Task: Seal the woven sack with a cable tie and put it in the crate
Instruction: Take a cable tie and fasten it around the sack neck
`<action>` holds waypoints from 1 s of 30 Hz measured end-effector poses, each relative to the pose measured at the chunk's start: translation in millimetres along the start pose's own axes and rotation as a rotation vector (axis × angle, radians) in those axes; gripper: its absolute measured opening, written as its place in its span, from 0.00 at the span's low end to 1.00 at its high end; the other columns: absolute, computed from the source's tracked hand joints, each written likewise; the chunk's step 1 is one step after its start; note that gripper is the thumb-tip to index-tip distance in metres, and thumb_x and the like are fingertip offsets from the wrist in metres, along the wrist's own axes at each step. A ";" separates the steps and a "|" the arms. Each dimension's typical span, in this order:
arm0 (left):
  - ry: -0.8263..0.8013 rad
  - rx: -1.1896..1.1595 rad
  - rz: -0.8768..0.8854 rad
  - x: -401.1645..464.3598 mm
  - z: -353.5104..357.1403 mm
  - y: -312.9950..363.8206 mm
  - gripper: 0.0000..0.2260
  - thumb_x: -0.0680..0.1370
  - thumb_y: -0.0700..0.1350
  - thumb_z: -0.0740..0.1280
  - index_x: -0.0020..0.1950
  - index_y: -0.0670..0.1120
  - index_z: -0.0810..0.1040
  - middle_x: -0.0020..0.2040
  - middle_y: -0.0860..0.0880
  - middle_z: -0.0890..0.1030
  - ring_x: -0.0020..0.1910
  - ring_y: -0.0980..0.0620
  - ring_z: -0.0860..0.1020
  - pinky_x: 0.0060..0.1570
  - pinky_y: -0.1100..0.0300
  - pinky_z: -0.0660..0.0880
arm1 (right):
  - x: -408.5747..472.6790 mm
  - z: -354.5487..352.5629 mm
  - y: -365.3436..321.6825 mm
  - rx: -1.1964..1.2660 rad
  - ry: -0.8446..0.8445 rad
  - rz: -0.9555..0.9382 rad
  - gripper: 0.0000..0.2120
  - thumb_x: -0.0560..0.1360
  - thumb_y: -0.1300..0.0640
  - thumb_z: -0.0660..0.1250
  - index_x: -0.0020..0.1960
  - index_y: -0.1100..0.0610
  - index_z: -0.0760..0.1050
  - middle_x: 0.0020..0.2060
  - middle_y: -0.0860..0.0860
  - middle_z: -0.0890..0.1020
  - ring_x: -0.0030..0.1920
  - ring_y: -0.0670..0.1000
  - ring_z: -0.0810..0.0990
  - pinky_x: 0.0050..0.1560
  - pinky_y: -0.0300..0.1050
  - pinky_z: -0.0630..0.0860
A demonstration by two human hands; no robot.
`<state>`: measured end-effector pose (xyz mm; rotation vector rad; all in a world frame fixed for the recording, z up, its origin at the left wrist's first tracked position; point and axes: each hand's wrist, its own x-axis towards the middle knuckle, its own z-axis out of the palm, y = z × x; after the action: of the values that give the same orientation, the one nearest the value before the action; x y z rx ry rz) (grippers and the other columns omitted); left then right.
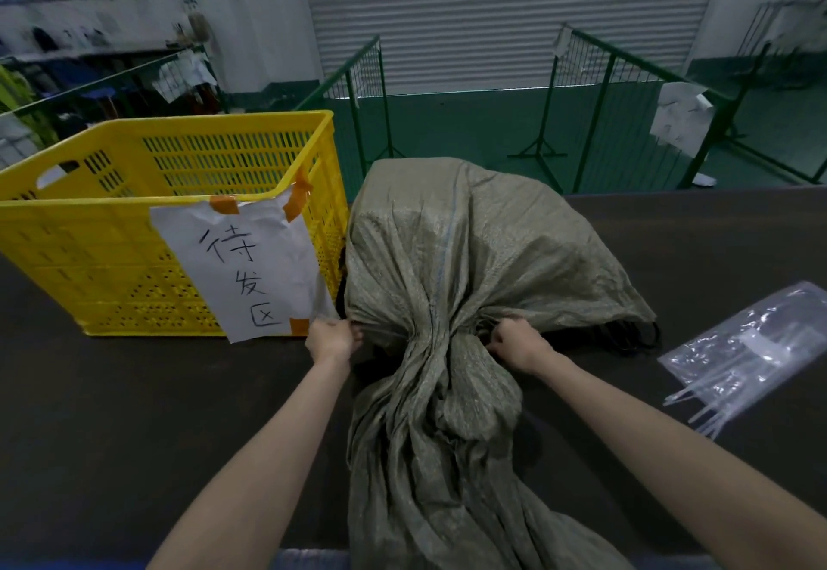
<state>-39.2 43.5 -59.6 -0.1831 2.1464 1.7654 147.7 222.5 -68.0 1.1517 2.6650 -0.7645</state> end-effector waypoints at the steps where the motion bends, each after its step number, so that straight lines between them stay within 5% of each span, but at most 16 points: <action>1: 0.025 -0.022 0.013 0.3 -0.7 -0.2 0.10 0.79 0.36 0.62 0.37 0.39 0.73 0.34 0.44 0.78 0.32 0.52 0.77 0.38 0.56 0.79 | 2.9 2.2 2.2 0.010 -0.010 -0.008 0.10 0.74 0.55 0.67 0.47 0.62 0.80 0.52 0.62 0.80 0.54 0.61 0.79 0.51 0.47 0.73; 6: 0.071 -0.172 0.261 -14.5 4.5 13.6 0.07 0.80 0.40 0.63 0.41 0.44 0.71 0.35 0.47 0.78 0.35 0.52 0.78 0.38 0.60 0.77 | -1.2 -7.3 -4.5 0.102 0.096 0.010 0.10 0.72 0.55 0.71 0.37 0.61 0.79 0.41 0.62 0.82 0.44 0.60 0.81 0.45 0.49 0.76; 10: -0.025 -0.121 0.478 -26.8 13.0 31.5 0.07 0.79 0.41 0.64 0.41 0.47 0.73 0.37 0.49 0.78 0.37 0.53 0.79 0.42 0.60 0.79 | -10.2 -22.8 -9.7 0.535 0.153 0.059 0.08 0.74 0.64 0.68 0.36 0.64 0.76 0.27 0.57 0.78 0.22 0.50 0.77 0.24 0.40 0.76; 14: -0.163 -0.013 0.681 -39.7 32.0 48.0 0.04 0.79 0.41 0.65 0.44 0.44 0.75 0.36 0.50 0.79 0.36 0.54 0.79 0.39 0.62 0.78 | -13.6 -31.6 -17.1 1.065 0.240 0.068 0.08 0.75 0.69 0.64 0.37 0.64 0.73 0.29 0.61 0.78 0.21 0.46 0.79 0.24 0.37 0.77; 18: -0.290 0.135 0.828 -46.3 51.4 62.1 0.04 0.78 0.42 0.66 0.43 0.47 0.75 0.36 0.50 0.79 0.35 0.53 0.80 0.41 0.54 0.80 | -15.2 -39.0 -23.0 1.322 0.246 0.025 0.08 0.76 0.70 0.62 0.40 0.63 0.72 0.29 0.58 0.78 0.24 0.45 0.81 0.27 0.35 0.78; 25: -0.504 0.355 1.019 -57.1 75.0 73.7 0.03 0.76 0.44 0.70 0.44 0.45 0.78 0.39 0.51 0.80 0.40 0.55 0.77 0.44 0.62 0.73 | -14.5 -42.1 -19.4 1.372 0.397 -0.100 0.07 0.76 0.69 0.64 0.39 0.61 0.73 0.31 0.58 0.79 0.25 0.46 0.80 0.29 0.36 0.77; 30: -0.522 0.377 0.980 -51.7 81.0 70.1 0.04 0.74 0.45 0.71 0.43 0.46 0.79 0.39 0.51 0.81 0.41 0.55 0.78 0.44 0.64 0.72 | -19.9 -35.2 -14.3 0.744 0.763 -0.362 0.05 0.73 0.64 0.68 0.38 0.60 0.75 0.34 0.54 0.79 0.35 0.47 0.77 0.38 0.38 0.73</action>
<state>1.6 130.6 10.3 1.4617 2.2101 1.4629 153.9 219.2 -25.6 1.3008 3.3858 -1.8075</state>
